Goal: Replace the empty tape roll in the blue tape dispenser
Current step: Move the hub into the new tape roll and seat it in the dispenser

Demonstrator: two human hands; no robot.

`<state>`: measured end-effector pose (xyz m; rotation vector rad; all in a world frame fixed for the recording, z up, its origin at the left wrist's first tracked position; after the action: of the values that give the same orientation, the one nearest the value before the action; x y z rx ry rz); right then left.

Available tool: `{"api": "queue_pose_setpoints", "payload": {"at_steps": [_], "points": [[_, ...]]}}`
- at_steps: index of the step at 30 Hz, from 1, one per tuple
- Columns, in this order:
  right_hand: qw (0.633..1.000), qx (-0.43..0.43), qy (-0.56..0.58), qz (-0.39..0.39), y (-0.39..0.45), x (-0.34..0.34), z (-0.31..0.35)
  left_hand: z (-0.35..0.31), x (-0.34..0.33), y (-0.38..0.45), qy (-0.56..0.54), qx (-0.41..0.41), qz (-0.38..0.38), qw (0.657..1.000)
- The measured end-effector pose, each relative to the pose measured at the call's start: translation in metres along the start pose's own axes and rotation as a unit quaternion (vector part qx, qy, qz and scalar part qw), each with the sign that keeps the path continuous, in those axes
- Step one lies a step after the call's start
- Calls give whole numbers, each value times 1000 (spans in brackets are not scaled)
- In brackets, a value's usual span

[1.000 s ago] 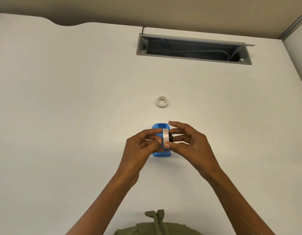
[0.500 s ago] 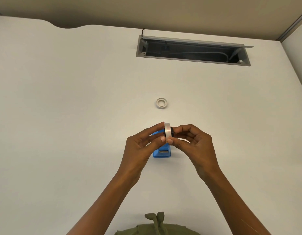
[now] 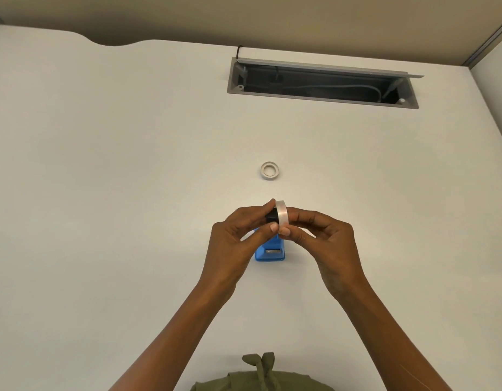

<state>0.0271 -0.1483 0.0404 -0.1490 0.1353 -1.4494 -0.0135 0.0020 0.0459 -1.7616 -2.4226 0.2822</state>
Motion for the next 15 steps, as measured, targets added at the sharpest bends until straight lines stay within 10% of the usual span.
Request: {"api": "queue_pose_setpoints", "payload": {"at_steps": [15], "points": [[999,19,14,48,7,8,10,3,0,3,-24,33,-11,999]]}}
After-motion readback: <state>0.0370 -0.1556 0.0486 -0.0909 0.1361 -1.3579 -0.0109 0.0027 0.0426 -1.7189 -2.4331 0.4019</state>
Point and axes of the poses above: each hand's wrist, its own y-axis towards the middle knuckle, its own x-axis out of the back of the hand, z = x × y, the point moved 5 cm from there along y, towards the middle knuckle, and after that the axes turned 7 degrees about -z, right-handed, at the moved point
